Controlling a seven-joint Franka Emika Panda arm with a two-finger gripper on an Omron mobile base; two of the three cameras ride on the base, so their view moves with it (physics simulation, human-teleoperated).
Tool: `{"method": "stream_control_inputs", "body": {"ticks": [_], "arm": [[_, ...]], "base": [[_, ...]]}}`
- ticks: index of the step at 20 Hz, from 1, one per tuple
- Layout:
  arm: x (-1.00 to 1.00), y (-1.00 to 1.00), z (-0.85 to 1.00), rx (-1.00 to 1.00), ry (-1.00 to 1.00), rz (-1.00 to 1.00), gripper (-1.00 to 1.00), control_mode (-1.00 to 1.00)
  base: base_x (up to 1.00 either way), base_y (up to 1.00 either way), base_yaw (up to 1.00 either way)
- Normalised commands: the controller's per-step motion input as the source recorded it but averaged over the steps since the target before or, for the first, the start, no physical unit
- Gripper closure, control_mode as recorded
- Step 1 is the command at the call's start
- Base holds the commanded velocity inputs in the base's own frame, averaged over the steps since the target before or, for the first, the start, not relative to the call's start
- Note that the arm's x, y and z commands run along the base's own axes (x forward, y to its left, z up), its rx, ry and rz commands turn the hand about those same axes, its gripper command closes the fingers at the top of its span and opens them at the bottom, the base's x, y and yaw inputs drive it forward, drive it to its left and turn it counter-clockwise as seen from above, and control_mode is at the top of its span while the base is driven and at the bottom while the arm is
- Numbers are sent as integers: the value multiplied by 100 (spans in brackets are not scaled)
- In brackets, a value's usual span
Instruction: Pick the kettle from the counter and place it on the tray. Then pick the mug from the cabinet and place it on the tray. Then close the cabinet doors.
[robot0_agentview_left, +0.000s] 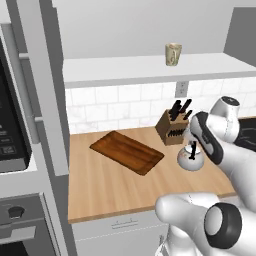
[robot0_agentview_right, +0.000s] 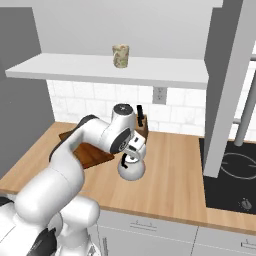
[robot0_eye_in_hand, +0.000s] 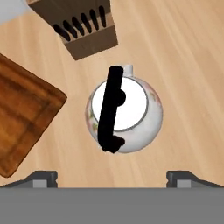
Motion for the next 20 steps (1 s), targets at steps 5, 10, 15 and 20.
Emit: {"method": "stream_control_inputs", "body": {"ticks": [5,10,15,20], "arm": [[47,-2,-20,0,10,-3,-100,-100],[22,-12,-24,1,6,-1,-100,-100],[3,0,-18,0,3,0,-100,-100],[1,2,-26,0,3,0,100,-100]], "base": [[0,0,0],[0,0,0],[0,0,0],[0,0,0]]}}
